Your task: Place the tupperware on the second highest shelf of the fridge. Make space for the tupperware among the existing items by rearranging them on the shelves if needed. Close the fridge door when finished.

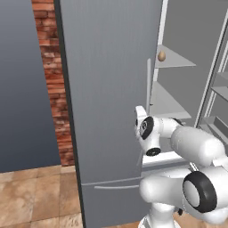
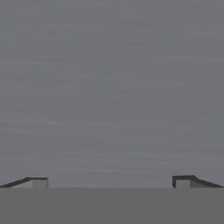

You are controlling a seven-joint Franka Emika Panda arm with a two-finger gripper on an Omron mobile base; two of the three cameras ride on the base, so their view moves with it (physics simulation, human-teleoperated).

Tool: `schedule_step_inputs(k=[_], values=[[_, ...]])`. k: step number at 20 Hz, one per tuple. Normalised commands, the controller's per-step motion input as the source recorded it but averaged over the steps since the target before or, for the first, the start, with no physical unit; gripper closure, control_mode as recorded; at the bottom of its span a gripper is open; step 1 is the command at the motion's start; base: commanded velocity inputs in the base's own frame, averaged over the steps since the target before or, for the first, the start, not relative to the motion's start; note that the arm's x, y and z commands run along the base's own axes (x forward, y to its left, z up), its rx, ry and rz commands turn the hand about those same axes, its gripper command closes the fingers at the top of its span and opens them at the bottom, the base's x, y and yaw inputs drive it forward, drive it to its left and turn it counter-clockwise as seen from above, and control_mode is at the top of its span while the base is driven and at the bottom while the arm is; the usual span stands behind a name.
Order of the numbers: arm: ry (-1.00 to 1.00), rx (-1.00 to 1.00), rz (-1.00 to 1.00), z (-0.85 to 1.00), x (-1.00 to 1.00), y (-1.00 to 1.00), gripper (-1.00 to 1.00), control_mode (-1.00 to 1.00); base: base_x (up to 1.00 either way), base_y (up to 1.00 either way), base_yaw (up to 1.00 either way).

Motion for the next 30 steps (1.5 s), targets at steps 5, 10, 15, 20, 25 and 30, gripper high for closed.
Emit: schedule_step_inputs(k=[5,10,15,20,25,30], values=[[-0.05,0.01,0.19,1.00,-0.09,0.63,-1.00,-1.00,0.00,0.00,0.00],[0.06,0.08,0.07,1.00,-0.16,0.55,-1.00,-1.00,0.00,0.00,0.00],[0.24,0.09,0.01,1.00,-0.34,0.51,-1.00,-1.00,0.00,0.00,0.00],[0.33,0.13,-0.05,0.84,-0.35,0.41,-1.00,-1.00,0.00,0.00,0.00],[0.23,0.15,-0.15,1.00,-0.08,0.17,-1.00,-1.00,0.00,0.00,0.00],[0.04,0.11,-0.04,0.95,0.02,-0.27,-1.00,-1.00,0.00,0.00,0.00]])
